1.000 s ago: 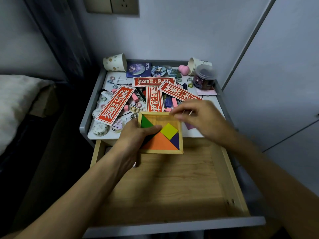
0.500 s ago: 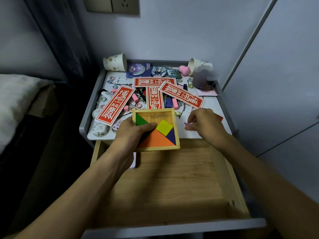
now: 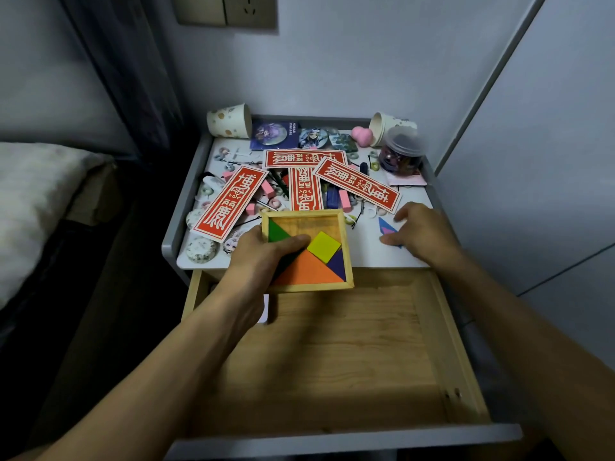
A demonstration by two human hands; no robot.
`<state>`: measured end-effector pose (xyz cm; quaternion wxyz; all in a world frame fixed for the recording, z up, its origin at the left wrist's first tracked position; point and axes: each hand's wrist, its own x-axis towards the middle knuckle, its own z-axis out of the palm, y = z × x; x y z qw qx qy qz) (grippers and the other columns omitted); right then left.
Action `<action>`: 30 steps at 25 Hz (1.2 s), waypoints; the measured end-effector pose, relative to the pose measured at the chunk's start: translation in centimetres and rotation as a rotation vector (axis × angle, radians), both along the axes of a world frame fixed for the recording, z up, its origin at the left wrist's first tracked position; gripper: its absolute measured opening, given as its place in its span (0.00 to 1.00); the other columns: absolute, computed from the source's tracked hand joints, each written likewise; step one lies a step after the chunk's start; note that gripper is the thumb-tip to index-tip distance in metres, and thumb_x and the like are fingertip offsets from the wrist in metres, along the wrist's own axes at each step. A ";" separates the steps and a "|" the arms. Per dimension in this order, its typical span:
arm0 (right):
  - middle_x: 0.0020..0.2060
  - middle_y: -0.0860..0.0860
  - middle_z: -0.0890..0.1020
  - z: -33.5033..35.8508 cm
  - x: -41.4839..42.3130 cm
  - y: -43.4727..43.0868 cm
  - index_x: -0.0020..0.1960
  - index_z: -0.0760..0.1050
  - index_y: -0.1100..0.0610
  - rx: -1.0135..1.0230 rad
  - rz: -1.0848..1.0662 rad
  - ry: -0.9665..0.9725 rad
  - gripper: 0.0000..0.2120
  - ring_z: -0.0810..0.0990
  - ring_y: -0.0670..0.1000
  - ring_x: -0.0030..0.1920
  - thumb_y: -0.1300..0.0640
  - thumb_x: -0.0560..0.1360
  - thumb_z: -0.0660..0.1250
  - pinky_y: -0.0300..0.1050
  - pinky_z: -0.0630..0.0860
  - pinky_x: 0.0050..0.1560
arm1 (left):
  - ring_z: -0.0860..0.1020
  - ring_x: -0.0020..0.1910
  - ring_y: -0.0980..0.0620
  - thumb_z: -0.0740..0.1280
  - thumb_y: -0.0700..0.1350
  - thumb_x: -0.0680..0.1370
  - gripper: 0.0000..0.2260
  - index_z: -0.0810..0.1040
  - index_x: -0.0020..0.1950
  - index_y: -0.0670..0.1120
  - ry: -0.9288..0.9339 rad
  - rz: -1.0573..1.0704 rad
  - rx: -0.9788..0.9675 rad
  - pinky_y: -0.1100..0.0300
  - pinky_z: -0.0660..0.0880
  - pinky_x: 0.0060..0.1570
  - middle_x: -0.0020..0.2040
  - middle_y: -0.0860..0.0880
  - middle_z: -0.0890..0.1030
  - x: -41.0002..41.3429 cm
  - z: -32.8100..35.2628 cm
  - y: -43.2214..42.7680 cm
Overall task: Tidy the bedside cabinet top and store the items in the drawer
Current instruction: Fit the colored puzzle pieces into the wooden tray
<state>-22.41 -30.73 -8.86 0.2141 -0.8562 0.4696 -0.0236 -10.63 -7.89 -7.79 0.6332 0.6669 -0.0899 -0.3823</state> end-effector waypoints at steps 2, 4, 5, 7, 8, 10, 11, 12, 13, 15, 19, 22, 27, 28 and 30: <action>0.55 0.56 0.81 0.0 0.1 0.0 0.59 0.77 0.59 0.001 0.011 0.048 0.23 0.79 0.55 0.52 0.50 0.69 0.77 0.48 0.75 0.47 | 0.85 0.46 0.48 0.74 0.46 0.73 0.17 0.78 0.60 0.45 0.002 -0.013 0.005 0.55 0.80 0.44 0.49 0.47 0.86 0.0 0.1 0.1; 0.53 0.56 0.82 0.0 0.3 0.0 0.57 0.79 0.60 -0.012 0.018 0.086 0.20 0.80 0.55 0.51 0.50 0.70 0.76 0.50 0.77 0.50 | 0.85 0.44 0.49 0.74 0.45 0.74 0.15 0.78 0.59 0.46 0.005 -0.021 -0.004 0.57 0.81 0.42 0.48 0.48 0.86 0.0 0.3 0.1; 0.51 0.56 0.83 0.2 0.3 0.0 0.56 0.79 0.60 -0.021 0.021 0.105 0.20 0.80 0.55 0.50 0.50 0.70 0.76 0.49 0.77 0.49 | 0.85 0.43 0.50 0.74 0.45 0.74 0.14 0.78 0.58 0.46 0.008 -0.026 -0.009 0.58 0.80 0.40 0.48 0.48 0.86 -0.1 0.4 0.1; 0.47 0.55 0.83 0.5 0.2 0.1 0.53 0.79 0.60 -0.032 0.026 0.144 0.18 0.80 0.54 0.47 0.49 0.70 0.76 0.49 0.77 0.47 | 0.85 0.44 0.49 0.73 0.45 0.74 0.15 0.78 0.59 0.45 0.014 -0.022 -0.005 0.57 0.81 0.41 0.48 0.48 0.86 -0.2 0.4 0.0; 0.45 0.55 0.83 0.4 0.1 0.2 0.52 0.80 0.60 -0.039 0.030 0.157 0.17 0.80 0.54 0.46 0.50 0.70 0.76 0.49 0.77 0.46 | 0.85 0.45 0.48 0.73 0.45 0.75 0.14 0.79 0.59 0.45 0.023 -0.009 -0.006 0.54 0.81 0.44 0.48 0.47 0.86 -0.2 0.3 0.0; 0.43 0.53 0.82 0.5 -0.4 0.4 0.50 0.81 0.59 -0.060 0.034 0.161 0.13 0.79 0.53 0.43 0.52 0.70 0.75 0.48 0.76 0.44 | 0.85 0.46 0.45 0.71 0.46 0.76 0.12 0.80 0.58 0.45 0.054 0.034 -0.008 0.50 0.81 0.51 0.48 0.46 0.86 -0.2 0.4 -0.2; 0.42 0.52 0.82 0.7 -0.6 0.6 0.50 0.81 0.58 -0.078 0.031 0.138 0.12 0.79 0.52 0.42 0.52 0.71 0.75 0.47 0.75 0.42 | 0.85 0.47 0.45 0.70 0.47 0.77 0.11 0.80 0.58 0.45 0.062 0.045 -0.003 0.49 0.80 0.52 0.48 0.46 0.86 -0.3 0.5 -0.3; 0.42 0.52 0.82 1.1 -0.7 0.8 0.49 0.81 0.58 -0.105 0.029 0.074 0.10 0.79 0.51 0.42 0.53 0.72 0.74 0.46 0.75 0.42 | 0.84 0.47 0.45 0.69 0.46 0.78 0.10 0.80 0.58 0.44 0.062 0.045 -0.003 0.49 0.80 0.52 0.48 0.46 0.86 -0.3 0.5 -0.3; 0.43 0.51 0.82 1.6 -0.8 1.1 0.49 0.81 0.57 -0.130 0.036 -0.047 0.09 0.79 0.50 0.42 0.53 0.73 0.73 0.46 0.76 0.42 | 0.84 0.45 0.46 0.68 0.45 0.79 0.10 0.80 0.58 0.44 0.057 0.037 -0.012 0.52 0.81 0.49 0.48 0.45 0.86 -0.5 0.6 -0.4; 0.43 0.50 0.82 3.2 -0.6 2.6 0.51 0.80 0.57 -0.133 0.103 -0.409 0.08 0.78 0.46 0.42 0.56 0.73 0.73 0.39 0.77 0.43 | 0.85 0.42 0.48 0.68 0.43 0.79 0.09 0.80 0.57 0.42 0.043 0.013 -0.033 0.57 0.80 0.40 0.47 0.45 0.86 -0.9 0.8 -0.4; 0.39 0.43 0.80 5.5 0.3 6.8 0.51 0.82 0.55 -0.032 0.363 -0.633 0.07 0.76 0.35 0.39 0.59 0.73 0.73 0.25 0.70 0.41 | 0.85 0.41 0.48 0.68 0.41 0.78 0.08 0.80 0.57 0.43 0.034 -0.009 -0.049 0.56 0.82 0.39 0.47 0.44 0.86 -1.8 1.1 -0.6; 0.39 0.43 0.82 4.7 0.6 7.9 0.50 0.83 0.53 -0.041 0.449 -0.509 0.07 0.77 0.34 0.39 0.58 0.72 0.74 0.24 0.69 0.40 | 0.84 0.44 0.44 0.69 0.39 0.78 0.10 0.79 0.58 0.42 0.020 -0.003 -0.070 0.52 0.82 0.45 0.48 0.42 0.85 -2.0 1.0 -0.9; 0.38 0.44 0.82 4.3 0.5 8.2 0.47 0.83 0.52 -0.048 0.434 -0.477 0.06 0.80 0.40 0.39 0.57 0.71 0.76 0.30 0.74 0.40 | 0.83 0.51 0.41 0.68 0.38 0.78 0.10 0.79 0.59 0.43 -0.006 -0.025 -0.076 0.47 0.80 0.53 0.51 0.42 0.85 -2.2 0.7 -1.1; 0.37 0.44 0.82 4.3 0.5 8.2 0.47 0.84 0.52 -0.054 0.433 -0.490 0.05 0.80 0.39 0.39 0.57 0.71 0.75 0.29 0.74 0.40 | 0.83 0.51 0.41 0.68 0.38 0.78 0.10 0.78 0.59 0.43 0.001 -0.030 -0.082 0.47 0.80 0.53 0.51 0.42 0.85 -2.3 0.7 -1.1; 0.38 0.45 0.82 4.4 0.5 8.4 0.46 0.84 0.53 -0.081 0.434 -0.516 0.04 0.79 0.40 0.39 0.57 0.71 0.75 0.29 0.73 0.39 | 0.83 0.51 0.41 0.68 0.38 0.78 0.10 0.79 0.59 0.44 0.020 -0.048 -0.094 0.48 0.80 0.52 0.50 0.42 0.85 -2.4 0.7 -1.2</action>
